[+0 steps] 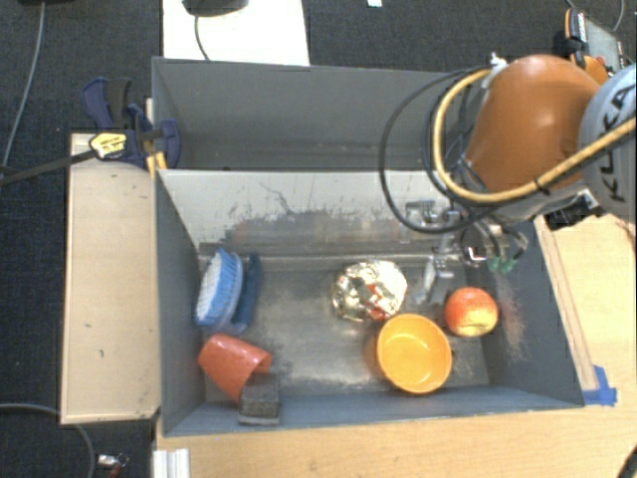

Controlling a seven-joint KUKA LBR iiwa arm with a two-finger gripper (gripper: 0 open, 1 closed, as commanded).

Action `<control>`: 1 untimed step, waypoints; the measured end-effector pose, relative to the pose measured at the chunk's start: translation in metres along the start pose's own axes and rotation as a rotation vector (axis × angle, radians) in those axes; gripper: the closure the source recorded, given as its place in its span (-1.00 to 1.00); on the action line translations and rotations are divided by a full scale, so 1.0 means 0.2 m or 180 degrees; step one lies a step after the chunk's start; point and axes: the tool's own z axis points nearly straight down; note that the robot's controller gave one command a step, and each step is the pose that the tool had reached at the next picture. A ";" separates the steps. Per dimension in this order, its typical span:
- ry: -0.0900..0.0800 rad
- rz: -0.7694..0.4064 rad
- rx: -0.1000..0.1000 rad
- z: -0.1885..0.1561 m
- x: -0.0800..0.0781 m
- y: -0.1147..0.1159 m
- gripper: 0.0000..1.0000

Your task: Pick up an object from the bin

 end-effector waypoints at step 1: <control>-0.0026 0.0000 0.0000 -0.02 -0.01 0.00 -1.00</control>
Offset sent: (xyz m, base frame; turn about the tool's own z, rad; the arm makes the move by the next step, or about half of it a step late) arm -0.0537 -0.0307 -0.1644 -0.1133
